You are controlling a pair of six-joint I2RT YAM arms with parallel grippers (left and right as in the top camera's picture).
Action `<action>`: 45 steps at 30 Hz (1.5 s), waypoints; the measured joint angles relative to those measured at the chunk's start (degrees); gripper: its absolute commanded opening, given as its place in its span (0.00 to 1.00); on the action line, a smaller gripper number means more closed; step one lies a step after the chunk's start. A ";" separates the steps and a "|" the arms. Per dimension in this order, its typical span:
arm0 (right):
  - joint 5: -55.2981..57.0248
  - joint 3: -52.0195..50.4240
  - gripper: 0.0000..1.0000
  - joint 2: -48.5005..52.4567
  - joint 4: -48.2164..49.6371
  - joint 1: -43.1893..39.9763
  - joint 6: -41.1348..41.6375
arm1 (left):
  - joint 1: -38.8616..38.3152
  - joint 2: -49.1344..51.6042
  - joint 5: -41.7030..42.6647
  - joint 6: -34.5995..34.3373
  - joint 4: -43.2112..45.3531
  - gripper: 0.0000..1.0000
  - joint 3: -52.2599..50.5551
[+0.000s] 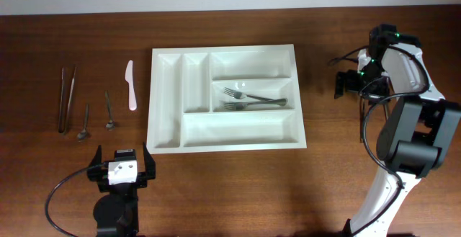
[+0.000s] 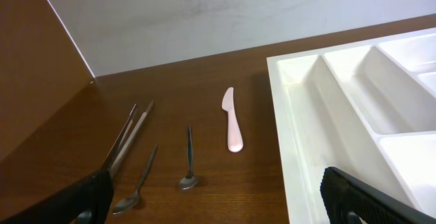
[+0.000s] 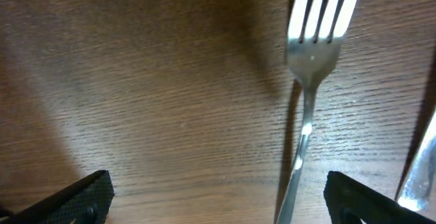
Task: Pack container
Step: 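Move the right gripper back over the last fork right of the tray, then lower the right gripper and close it on the fork's neck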
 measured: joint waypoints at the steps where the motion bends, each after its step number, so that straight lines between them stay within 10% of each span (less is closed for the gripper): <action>1: -0.11 0.00 1.00 0.15 0.22 -0.39 0.04 | 0.00 0.00 0.00 0.00 0.00 0.99 0.00; 45: -0.09 0.00 0.96 3.76 0.02 -5.68 -6.01 | 0.00 0.00 0.00 0.00 0.00 0.99 0.00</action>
